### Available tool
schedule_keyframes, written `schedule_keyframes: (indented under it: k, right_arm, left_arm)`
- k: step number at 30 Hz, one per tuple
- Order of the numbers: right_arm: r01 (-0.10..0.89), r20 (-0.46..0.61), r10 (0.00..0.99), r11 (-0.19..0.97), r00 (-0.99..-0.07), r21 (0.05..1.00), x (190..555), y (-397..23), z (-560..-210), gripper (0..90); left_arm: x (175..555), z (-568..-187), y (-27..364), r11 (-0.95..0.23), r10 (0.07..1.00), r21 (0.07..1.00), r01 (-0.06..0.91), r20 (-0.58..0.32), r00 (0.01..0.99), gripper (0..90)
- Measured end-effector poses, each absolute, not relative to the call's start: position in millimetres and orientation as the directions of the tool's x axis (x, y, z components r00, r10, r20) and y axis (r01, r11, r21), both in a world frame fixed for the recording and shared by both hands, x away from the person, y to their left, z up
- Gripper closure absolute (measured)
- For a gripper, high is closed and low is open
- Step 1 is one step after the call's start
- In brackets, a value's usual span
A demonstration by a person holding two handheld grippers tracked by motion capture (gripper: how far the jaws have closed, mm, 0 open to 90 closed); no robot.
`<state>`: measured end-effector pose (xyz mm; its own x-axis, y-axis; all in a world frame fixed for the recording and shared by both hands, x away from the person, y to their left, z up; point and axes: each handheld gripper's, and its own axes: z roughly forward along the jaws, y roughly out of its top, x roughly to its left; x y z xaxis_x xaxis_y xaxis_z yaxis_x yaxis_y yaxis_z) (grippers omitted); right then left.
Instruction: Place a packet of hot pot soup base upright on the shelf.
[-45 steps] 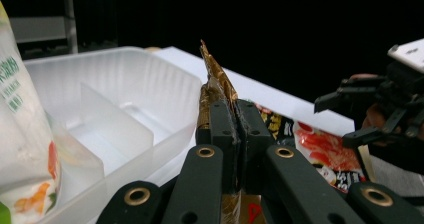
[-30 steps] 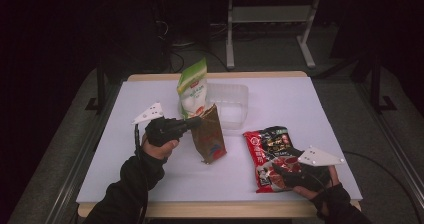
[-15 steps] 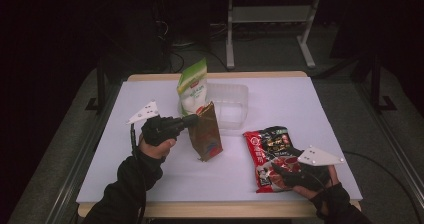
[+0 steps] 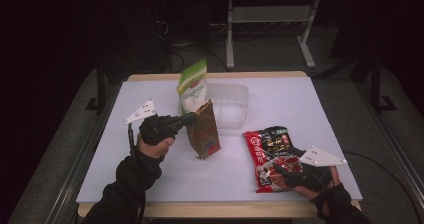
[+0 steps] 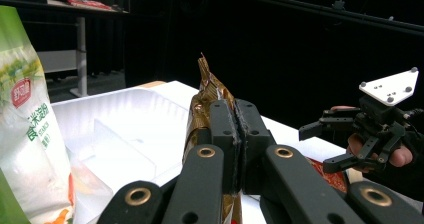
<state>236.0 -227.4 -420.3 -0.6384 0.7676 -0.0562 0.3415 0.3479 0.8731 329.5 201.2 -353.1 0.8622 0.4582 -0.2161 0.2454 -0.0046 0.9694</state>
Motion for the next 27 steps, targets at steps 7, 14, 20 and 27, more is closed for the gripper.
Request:
schedule_keyframes:
  k: [7,14,20,27]
  right_arm:
    - [0.347,-0.052,0.768,0.347,-0.638,0.871,235,-229,-422,25.0]
    - [0.350,-0.047,0.771,0.342,-0.635,0.872,231,-231,-422,25.1]
    - [0.355,-0.045,0.773,0.341,-0.633,0.871,229,-231,-423,25.1]
    - [0.360,-0.043,0.772,0.344,-0.634,0.867,229,-231,-424,25.1]
  left_arm:
    - [331,-350,199,-0.009,0.473,0.973,0.230,-0.199,0.858,88.0]
    - [328,-335,192,-0.006,0.505,0.983,0.183,-0.155,0.849,88.0]
    - [333,-316,185,0.011,0.527,0.988,0.156,-0.139,0.838,88.0]
    - [348,-295,180,0.015,0.584,0.991,0.130,-0.114,0.804,88.0]
